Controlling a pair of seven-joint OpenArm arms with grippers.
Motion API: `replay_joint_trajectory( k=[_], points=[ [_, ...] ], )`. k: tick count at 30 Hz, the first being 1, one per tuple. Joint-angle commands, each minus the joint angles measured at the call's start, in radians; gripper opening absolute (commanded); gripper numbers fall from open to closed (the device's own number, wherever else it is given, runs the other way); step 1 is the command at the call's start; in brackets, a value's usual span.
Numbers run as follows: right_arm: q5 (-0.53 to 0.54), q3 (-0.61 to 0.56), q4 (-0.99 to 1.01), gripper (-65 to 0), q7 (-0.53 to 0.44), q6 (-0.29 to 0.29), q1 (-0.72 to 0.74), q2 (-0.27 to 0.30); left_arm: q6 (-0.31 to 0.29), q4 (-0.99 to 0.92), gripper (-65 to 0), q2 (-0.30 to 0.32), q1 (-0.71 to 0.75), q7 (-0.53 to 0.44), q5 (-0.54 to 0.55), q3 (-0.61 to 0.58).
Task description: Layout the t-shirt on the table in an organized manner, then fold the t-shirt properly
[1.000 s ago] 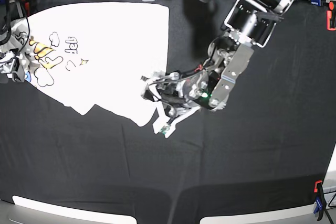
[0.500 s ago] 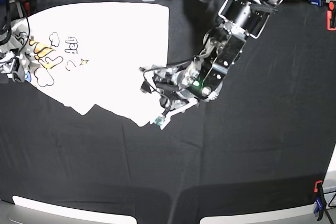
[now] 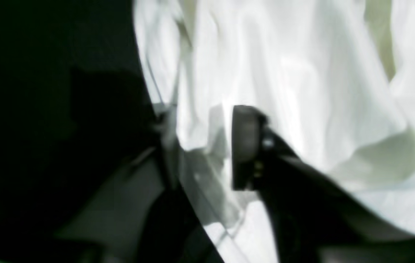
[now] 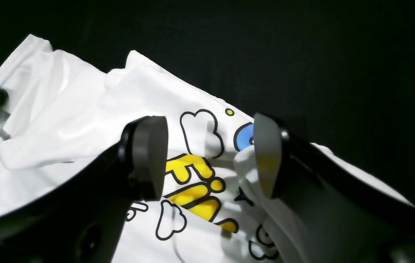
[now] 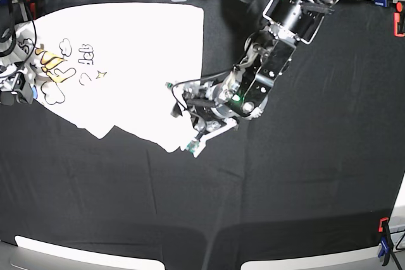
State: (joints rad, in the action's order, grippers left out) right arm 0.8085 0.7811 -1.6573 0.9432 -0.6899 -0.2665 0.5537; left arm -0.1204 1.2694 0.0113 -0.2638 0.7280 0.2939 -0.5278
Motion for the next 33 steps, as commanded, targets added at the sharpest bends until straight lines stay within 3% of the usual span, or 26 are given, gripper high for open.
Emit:
replay_joint_trajectory(
  k=[1,6,11,19,23,28,30,33],
  points=[
    [0.014,0.010,-0.015,-29.0,-0.019,-0.008,0.006,0.025,-0.007,0.017,-51.6,-0.011,-0.023,-0.023,0.010,0.003],
    [0.015,0.010,-0.015,-29.1,-0.013,-0.008,0.006,0.024,-0.007,0.017,-64.9,-0.011,-0.019,-0.023,0.009,0.003],
    [0.124,0.009,-0.017,-29.1,0.135,-0.008,0.006,0.003,-0.007,0.017,-65.0,-0.011,-0.020,-0.023,0.009,0.003],
    [0.171,-0.003,-0.185,-29.3,0.167,-0.008,0.006,-0.065,-0.007,0.017,-65.0,-0.011,-0.019,-0.023,0.009,0.003],
    [0.170,-0.085,-0.299,-29.5,0.204,-0.008,0.006,-0.075,-0.007,0.017,-65.0,-0.011,-0.019,-0.022,0.009,0.003],
    [0.047,-0.321,-0.333,-29.5,0.193,-0.008,0.006,-0.075,-0.008,0.017,-65.0,-0.011,-0.019,-0.021,0.009,0.003],
    [-0.064,-0.437,-0.333,-29.5,0.164,-0.008,0.006,-0.074,-0.007,0.017,-65.0,-0.011,-0.019,-0.022,0.009,0.003],
    [-0.281,-0.608,-0.333,-29.5,0.037,-0.008,0.006,-0.074,-0.007,0.017,-65.0,-0.011,-0.019,-0.022,0.009,0.003]
  ],
)
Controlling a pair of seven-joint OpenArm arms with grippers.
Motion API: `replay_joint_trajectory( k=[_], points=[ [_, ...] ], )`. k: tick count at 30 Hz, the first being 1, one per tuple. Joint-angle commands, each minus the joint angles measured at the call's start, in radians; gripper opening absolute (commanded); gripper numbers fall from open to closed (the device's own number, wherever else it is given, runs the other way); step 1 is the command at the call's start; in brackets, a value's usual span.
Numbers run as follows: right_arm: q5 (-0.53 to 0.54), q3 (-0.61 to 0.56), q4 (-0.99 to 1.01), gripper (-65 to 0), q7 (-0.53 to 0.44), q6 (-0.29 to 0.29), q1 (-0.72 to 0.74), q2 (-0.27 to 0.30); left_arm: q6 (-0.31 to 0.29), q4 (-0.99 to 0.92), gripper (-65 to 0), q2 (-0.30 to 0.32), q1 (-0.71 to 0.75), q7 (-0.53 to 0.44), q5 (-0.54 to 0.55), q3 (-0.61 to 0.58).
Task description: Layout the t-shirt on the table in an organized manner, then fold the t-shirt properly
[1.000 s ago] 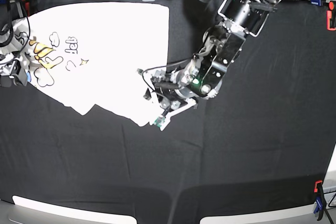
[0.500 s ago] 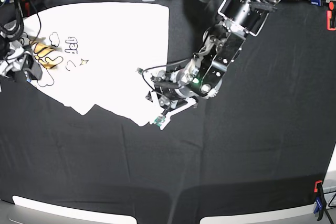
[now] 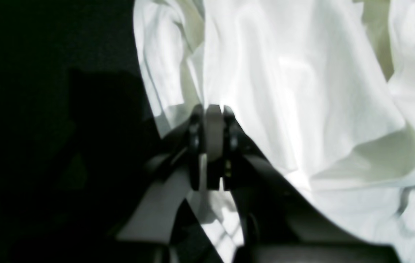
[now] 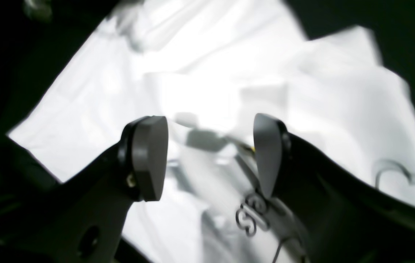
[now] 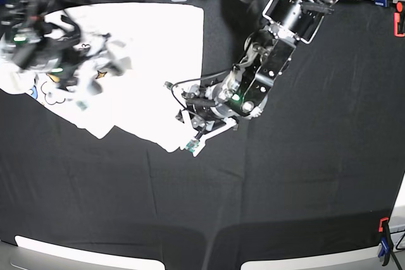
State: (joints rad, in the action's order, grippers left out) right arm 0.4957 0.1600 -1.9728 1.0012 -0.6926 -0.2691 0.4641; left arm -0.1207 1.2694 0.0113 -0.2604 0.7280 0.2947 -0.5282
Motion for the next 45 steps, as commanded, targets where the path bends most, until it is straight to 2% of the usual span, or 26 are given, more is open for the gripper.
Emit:
replay_joint_trajectory(
  k=[1,5,9,14,18,24,26,28,30,31,33,36,38,42,45],
  points=[
    [-0.048,-0.039,-0.017,-29.5,-0.074,-0.006,0.009,0.015,-0.007,0.017,-65.0,-0.011,-0.023,-0.022,0.008,0.003],
    [-0.340,-0.226,-0.017,-29.5,-0.225,-0.006,0.009,0.015,-0.007,0.017,-65.0,-0.011,-0.023,-0.022,0.008,0.003],
    [-0.529,-0.361,-0.017,-29.5,-0.255,-0.006,0.009,0.015,-0.007,0.017,-65.0,-0.011,-0.023,-0.022,0.008,0.003],
    [-0.682,-0.430,-0.017,-29.5,-0.283,0.182,0.009,0.015,-0.007,0.017,-65.0,-0.011,-0.022,-0.022,0.009,0.003],
    [-0.752,-0.428,-0.017,-29.5,-0.271,0.277,0.009,0.016,-0.007,0.017,-65.0,-0.011,-0.022,-0.022,0.009,0.003],
    [-0.694,-0.428,-0.012,-29.5,-0.242,0.283,0.008,0.015,-0.007,0.017,-65.0,-0.011,-0.023,-0.021,0.008,0.003],
    [-0.695,-0.428,-0.011,-31.3,-0.221,0.309,0.006,0.015,-0.008,0.017,-65.0,-0.011,-0.022,-0.018,0.008,0.003],
    [-0.706,-0.428,-0.011,-41.8,-0.204,0.361,0.006,0.015,-0.008,0.017,-65.0,-0.011,-0.022,-0.018,0.008,0.003],
    [-0.732,-0.428,-0.011,-61.2,-0.195,0.409,0.006,0.015,-0.008,0.017,-65.0,-0.011,-0.023,-0.019,-0.029,0.003],
    [-0.756,-0.428,-0.011,-65.0,-0.195,0.433,0.006,0.015,-0.007,0.017,-65.0,-0.011,-0.023,-0.018,-0.063,0.003],
    [-0.835,-0.428,-0.011,-65.0,-0.200,0.492,0.006,0.015,0.012,0.017,-65.0,-0.010,-0.023,-0.018,-0.124,0.004],
    [-0.968,-0.428,-0.011,-65.0,-0.204,0.586,0.009,0.016,0.079,0.023,-65.0,-0.007,-0.023,-0.012,-0.180,0.005],
    [-1.023,-0.418,-0.011,-65.0,-0.204,0.626,0.009,0.016,0.084,0.032,-65.0,-0.008,-0.023,0.007,-0.217,0.006],
    [-1.027,-0.363,-0.011,-65.0,-0.204,0.642,0.014,0.015,0.093,0.086,-65.0,0.002,-0.023,0.033,-0.276,0.006],
    [-1.011,-0.294,-0.011,-65.0,-0.204,0.642,0.029,0.015,0.161,0.179,-65.0,0.035,-0.023,0.069,-0.348,0.006]
  ],
)
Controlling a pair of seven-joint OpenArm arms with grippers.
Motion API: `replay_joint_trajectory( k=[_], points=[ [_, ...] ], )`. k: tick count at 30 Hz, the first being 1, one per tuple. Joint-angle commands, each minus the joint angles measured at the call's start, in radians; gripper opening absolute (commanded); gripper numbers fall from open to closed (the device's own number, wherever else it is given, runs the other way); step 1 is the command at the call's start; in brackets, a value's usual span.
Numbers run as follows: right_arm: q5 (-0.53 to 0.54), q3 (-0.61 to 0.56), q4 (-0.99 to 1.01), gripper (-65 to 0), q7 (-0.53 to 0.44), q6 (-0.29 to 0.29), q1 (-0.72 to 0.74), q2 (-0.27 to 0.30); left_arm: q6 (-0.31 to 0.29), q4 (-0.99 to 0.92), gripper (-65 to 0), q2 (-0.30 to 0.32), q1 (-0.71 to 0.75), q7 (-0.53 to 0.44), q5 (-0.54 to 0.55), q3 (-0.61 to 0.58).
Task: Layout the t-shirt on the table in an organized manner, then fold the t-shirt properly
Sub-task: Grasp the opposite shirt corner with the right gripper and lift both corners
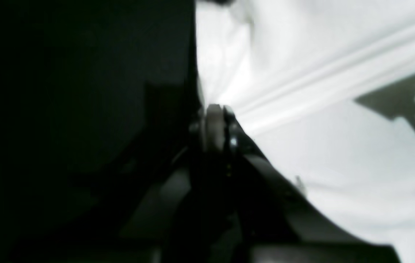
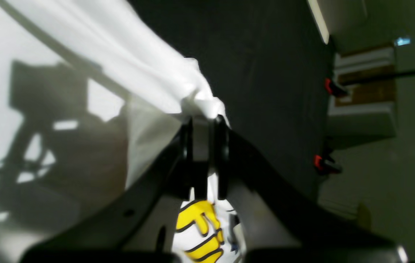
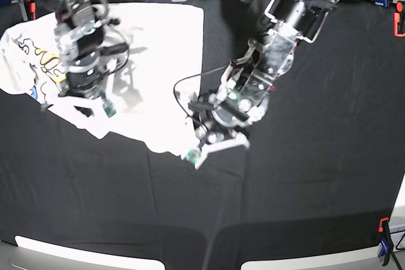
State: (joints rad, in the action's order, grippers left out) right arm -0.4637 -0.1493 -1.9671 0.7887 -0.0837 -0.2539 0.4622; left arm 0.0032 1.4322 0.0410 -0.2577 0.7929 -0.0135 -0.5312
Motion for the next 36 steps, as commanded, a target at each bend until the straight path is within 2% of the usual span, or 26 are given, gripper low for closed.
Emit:
replay_joint_trajectory(
  k=[1,5,8,10,13,14,15,19,21,23,25,29,31,32,33,36],
  points=[
    [-0.041,0.039,-0.017,-65.0,0.010,0.033,0.022,0.017,0.056,0.055,-65.0,0.024,-0.025,0.016,-0.068,0.009],
    [0.101,0.115,-0.017,-65.0,0.022,0.032,0.057,0.017,0.081,0.210,-65.0,0.124,-0.025,0.082,-0.128,0.009],
    [0.234,0.114,-0.017,-65.0,0.055,0.030,0.071,0.017,0.081,0.278,-65.0,0.193,-0.024,0.106,-0.124,0.009],
    [0.304,0.107,-0.017,-63.1,0.063,0.006,0.071,0.016,0.081,0.287,-65.0,0.224,-0.025,0.105,-0.125,0.009],
    [0.354,0.095,-0.017,-40.3,0.081,-0.011,0.071,0.016,0.080,0.287,-65.0,0.255,-0.024,0.104,-0.126,0.009],
    [0.351,0.095,-0.017,-35.4,0.083,-0.010,0.071,0.016,0.080,0.287,-65.0,0.266,-0.025,0.104,-0.129,0.009],
    [0.343,0.095,-0.017,-33.2,0.091,-0.010,0.071,0.017,0.080,0.287,-65.0,0.278,-0.025,0.104,-0.144,0.009],
    [0.282,0.097,-0.017,-33.3,0.094,-0.003,0.071,0.017,0.081,0.287,-65.0,0.332,-0.025,0.113,-0.143,0.009],
    [0.255,0.097,-0.017,-33.3,0.079,0.040,0.071,0.017,0.081,0.287,-65.0,0.358,-0.024,0.129,-0.143,0.009],
    [0.226,0.100,-0.017,-33.3,0.051,0.113,0.071,0.017,0.084,0.287,-65.0,0.378,-0.024,0.137,-0.142,0.009],
    [0.238,0.121,-0.016,-33.4,-0.007,0.152,0.072,0.017,0.084,0.287,-65.0,0.384,-0.024,0.150,-0.138,0.009],
    [0.376,0.182,0.015,-33.4,-0.032,0.150,0.124,0.016,0.083,0.287,-65.0,0.383,-0.024,0.152,-0.070,0.008],
    [0.428,0.214,0.079,-33.6,-0.031,0.122,0.177,0.016,0.083,0.287,-65.0,0.380,-0.021,0.150,-0.064,0.008],
    [0.459,0.229,0.122,-33.6,-0.028,0.088,0.208,0.016,0.083,0.287,-65.0,0.380,-0.021,0.150,-0.063,0.008],
    [0.501,0.242,0.171,-33.6,-0.024,0.042,0.242,0.017,0.083,0.287,-65.0,0.380,-0.021,0.150,-0.064,0.007],
    [0.654,0.256,0.351,-33.6,-0.012,-0.150,0.346,0.017,0.083,0.287,-65.0,0.380,-0.021,0.150,-0.064,0.007]
  ],
)
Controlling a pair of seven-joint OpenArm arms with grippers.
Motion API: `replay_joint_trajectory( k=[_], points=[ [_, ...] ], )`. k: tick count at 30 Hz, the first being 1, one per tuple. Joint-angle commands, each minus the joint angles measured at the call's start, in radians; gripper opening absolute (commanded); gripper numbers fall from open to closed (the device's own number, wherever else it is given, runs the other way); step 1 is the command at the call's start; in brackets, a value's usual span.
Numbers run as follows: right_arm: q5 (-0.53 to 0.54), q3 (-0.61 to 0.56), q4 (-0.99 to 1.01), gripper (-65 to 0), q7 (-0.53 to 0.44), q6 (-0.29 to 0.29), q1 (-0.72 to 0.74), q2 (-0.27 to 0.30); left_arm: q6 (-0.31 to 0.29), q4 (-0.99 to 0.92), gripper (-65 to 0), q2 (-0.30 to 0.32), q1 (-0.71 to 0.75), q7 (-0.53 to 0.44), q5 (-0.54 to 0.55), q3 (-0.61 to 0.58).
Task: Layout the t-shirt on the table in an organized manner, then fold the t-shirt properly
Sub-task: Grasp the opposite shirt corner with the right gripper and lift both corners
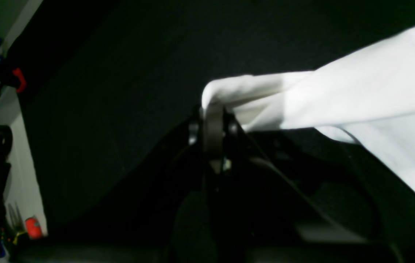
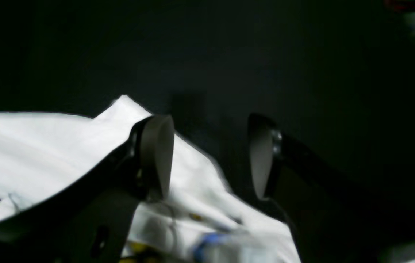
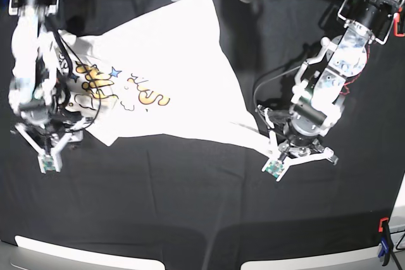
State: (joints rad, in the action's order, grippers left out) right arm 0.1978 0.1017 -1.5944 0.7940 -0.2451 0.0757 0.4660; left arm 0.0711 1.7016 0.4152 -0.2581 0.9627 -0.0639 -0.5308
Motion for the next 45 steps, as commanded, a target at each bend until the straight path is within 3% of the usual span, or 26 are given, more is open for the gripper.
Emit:
replay_joint_trajectory(
  k=[1,4,6,11,14,18,26,35,37,40,45],
  points=[
    [0.042,0.003,0.042,-33.6,-0.006,-0.053,0.052,0.012,0.015,0.018,-65.0,0.006,-0.021,-0.020,-0.013,0.006],
    [0.157,0.002,0.227,-35.3,0.031,-0.205,0.157,0.004,0.015,0.018,-65.0,0.006,-0.021,-0.021,-0.013,0.006],
    [0.190,0.002,0.333,-38.7,0.037,-0.267,0.219,0.000,0.015,0.018,-65.0,0.006,-0.021,-0.020,-0.013,0.006],
    [0.199,0.002,0.459,-39.4,0.036,-0.298,0.330,-0.004,0.015,0.018,-65.0,0.006,-0.021,-0.021,-0.013,0.006],
    [0.199,0.002,0.462,-39.4,0.087,-0.303,0.356,-0.011,0.015,0.018,-65.0,0.006,-0.021,-0.021,-0.013,0.006],
    [0.144,0.002,0.488,-39.4,0.115,-0.371,0.356,-0.043,0.015,0.018,-65.0,0.006,-0.021,-0.021,-0.013,0.006],
    [0.037,0.002,0.610,-39.4,-0.029,-0.375,0.357,-0.085,0.015,0.018,-65.0,0.006,-0.021,-0.021,-0.013,0.006],
    [0.037,0.002,0.637,-39.9,0.006,-0.375,0.356,-0.090,0.015,0.018,-65.0,0.006,-0.021,-0.035,-0.013,0.006],
    [0.037,0.002,0.637,-46.1,0.009,-0.375,0.356,-0.092,0.015,0.018,-65.0,0.006,-0.021,-0.041,-0.013,0.006],
    [0.037,0.002,0.637,-63.5,0.010,-0.376,0.355,-0.099,0.015,0.018,-65.0,0.006,-0.021,-0.043,-0.013,0.006],
    [0.039,0.002,0.636,-65.0,0.016,-0.375,0.402,-0.107,0.015,0.018,-65.0,0.006,-0.021,-0.043,-0.013,0.006]
  ],
)
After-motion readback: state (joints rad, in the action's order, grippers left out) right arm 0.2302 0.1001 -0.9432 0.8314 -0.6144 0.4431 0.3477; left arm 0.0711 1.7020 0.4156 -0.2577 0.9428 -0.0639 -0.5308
